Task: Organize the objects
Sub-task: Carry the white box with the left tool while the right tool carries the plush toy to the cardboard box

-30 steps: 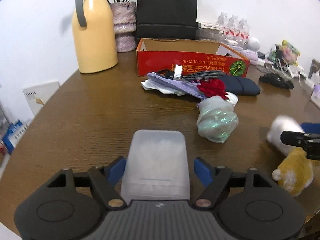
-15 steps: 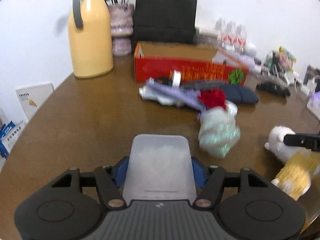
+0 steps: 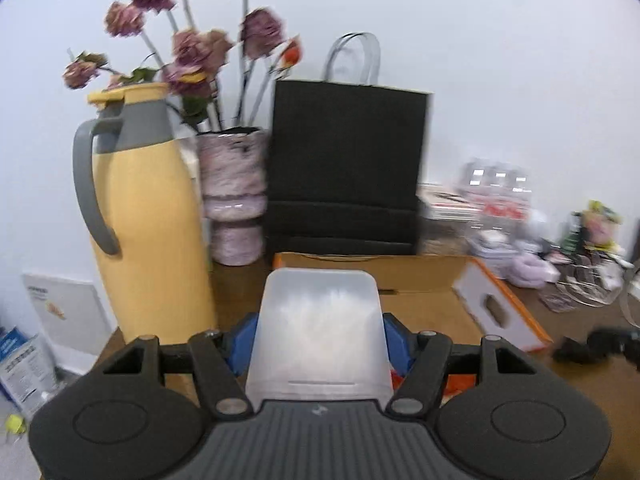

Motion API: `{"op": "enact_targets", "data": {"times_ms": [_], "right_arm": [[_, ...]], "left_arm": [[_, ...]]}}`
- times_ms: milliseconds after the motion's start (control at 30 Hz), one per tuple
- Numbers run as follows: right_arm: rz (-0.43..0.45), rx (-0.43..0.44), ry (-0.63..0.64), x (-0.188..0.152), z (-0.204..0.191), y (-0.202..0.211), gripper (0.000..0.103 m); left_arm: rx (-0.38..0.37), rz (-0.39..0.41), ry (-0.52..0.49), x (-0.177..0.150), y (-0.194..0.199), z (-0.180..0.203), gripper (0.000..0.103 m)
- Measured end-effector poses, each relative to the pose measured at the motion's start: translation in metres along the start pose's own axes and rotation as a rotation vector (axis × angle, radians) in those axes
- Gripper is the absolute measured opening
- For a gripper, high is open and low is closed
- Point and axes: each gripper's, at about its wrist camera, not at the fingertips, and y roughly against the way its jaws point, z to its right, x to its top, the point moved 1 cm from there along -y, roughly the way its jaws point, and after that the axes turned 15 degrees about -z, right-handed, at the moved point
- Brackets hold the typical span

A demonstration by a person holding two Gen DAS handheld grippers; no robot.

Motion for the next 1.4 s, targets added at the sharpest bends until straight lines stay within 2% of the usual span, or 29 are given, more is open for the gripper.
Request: {"op": "enact_targets", "data": {"times_ms": [67, 100, 167, 233, 267, 333, 400, 433, 500, 533, 567, 600, 633, 700, 767, 833, 867, 900, 967, 1067, 1100, 1133, 1233, 1333, 1400], "right_arm": [[-0.063, 0.006, 0.016, -0.001, 0.003, -0.026, 0.073], [-0.103, 0.03, 0.034, -0.003, 0.004, -0.038, 0.08], [-0.183, 0.075, 0.041, -0.008, 0.008, -0.061, 0.074], [-0.228, 0.1, 0.05, -0.016, 0.008, -0.071, 0.074], [-0.23, 0.119, 0.041, -0.02, 0.011, -0.07, 0.074], [-0.206, 0.214, 0.035, -0.032, 0.015, -0.057, 0.075], [-0.189, 0.297, 0.047, -0.041, 0.015, -0.045, 0.081], [-0.205, 0.309, 0.068, -0.044, 0.011, -0.044, 0.086], [-0.243, 0.265, 0.124, -0.053, -0.003, -0.046, 0.086], [-0.271, 0.211, 0.147, -0.061, -0.01, -0.05, 0.083], [-0.286, 0.157, 0.154, -0.068, -0.015, -0.052, 0.063], [-0.3, 0.132, 0.144, -0.075, -0.016, -0.054, 0.052], [-0.299, 0.13, 0.115, -0.082, -0.017, -0.052, 0.049], [-0.27, 0.113, 0.076, -0.096, -0.02, -0.039, 0.048], [-0.223, 0.031, 0.029, -0.115, -0.024, -0.017, 0.048], [-0.189, 0.003, -0.034, -0.135, -0.025, 0.005, 0.048], [-0.183, 0.01, -0.078, -0.144, -0.024, 0.013, 0.049], [-0.182, 0.02, -0.107, -0.15, -0.022, 0.017, 0.049], [-0.192, 0.039, -0.122, -0.16, -0.019, 0.025, 0.052], [-0.225, 0.029, -0.101, -0.164, -0.02, 0.024, 0.053], [-0.229, 0.024, -0.103, -0.164, -0.019, 0.023, 0.051], [-0.225, 0.027, -0.106, -0.165, -0.018, 0.022, 0.049], [-0.21, 0.041, -0.117, -0.164, -0.018, 0.023, 0.044], [-0.141, 0.062, -0.126, -0.154, -0.019, 0.036, 0.043], [-0.076, 0.08, -0.128, -0.138, -0.017, 0.05, 0.043]], "left_arm": [[-0.037, -0.032, 0.024, -0.004, -0.009, -0.003, 0.064], [-0.068, -0.053, 0.026, -0.01, -0.013, -0.005, 0.064], [-0.094, -0.094, 0.013, -0.018, -0.018, -0.005, 0.064], [-0.09, -0.118, 0.011, -0.029, -0.016, -0.005, 0.064], [-0.101, -0.12, 0.008, -0.035, -0.011, -0.006, 0.064], [-0.126, -0.125, -0.004, -0.05, 0.004, -0.01, 0.064], [-0.141, -0.136, -0.02, -0.069, 0.019, -0.012, 0.064], [-0.135, -0.146, -0.026, -0.078, 0.025, -0.012, 0.064], [-0.102, -0.174, -0.039, -0.104, 0.03, -0.012, 0.064], [-0.084, -0.198, -0.032, -0.118, 0.029, -0.012, 0.064], [-0.069, -0.228, -0.022, -0.129, 0.026, -0.011, 0.064], [-0.046, -0.256, -0.011, -0.142, 0.022, -0.01, 0.064], [-0.02, -0.27, -0.01, -0.153, 0.02, -0.008, 0.064], [0.035, -0.275, -0.024, -0.174, 0.023, -0.002, 0.064], [0.056, -0.257, -0.03, -0.187, 0.032, 0.001, 0.064], [0.064, -0.254, -0.023, -0.195, 0.04, 0.0, 0.064], [0.064, -0.259, -0.027, -0.197, 0.042, 0.001, 0.068], [0.057, -0.261, -0.035, -0.198, 0.045, 0.001, 0.076], [0.038, -0.255, -0.051, -0.198, 0.046, 0.001, 0.082], [0.029, -0.266, -0.053, -0.189, 0.042, -0.001, 0.081], [0.031, -0.269, -0.061, -0.188, 0.042, -0.001, 0.076], [0.04, -0.273, -0.077, -0.187, 0.04, -0.001, 0.066], [0.038, -0.281, -0.081, -0.186, 0.041, -0.003, 0.063], [0.008, -0.237, -0.058, -0.177, 0.051, -0.007, 0.063], [-0.034, -0.19, -0.046, -0.156, 0.061, -0.011, 0.063]]}}
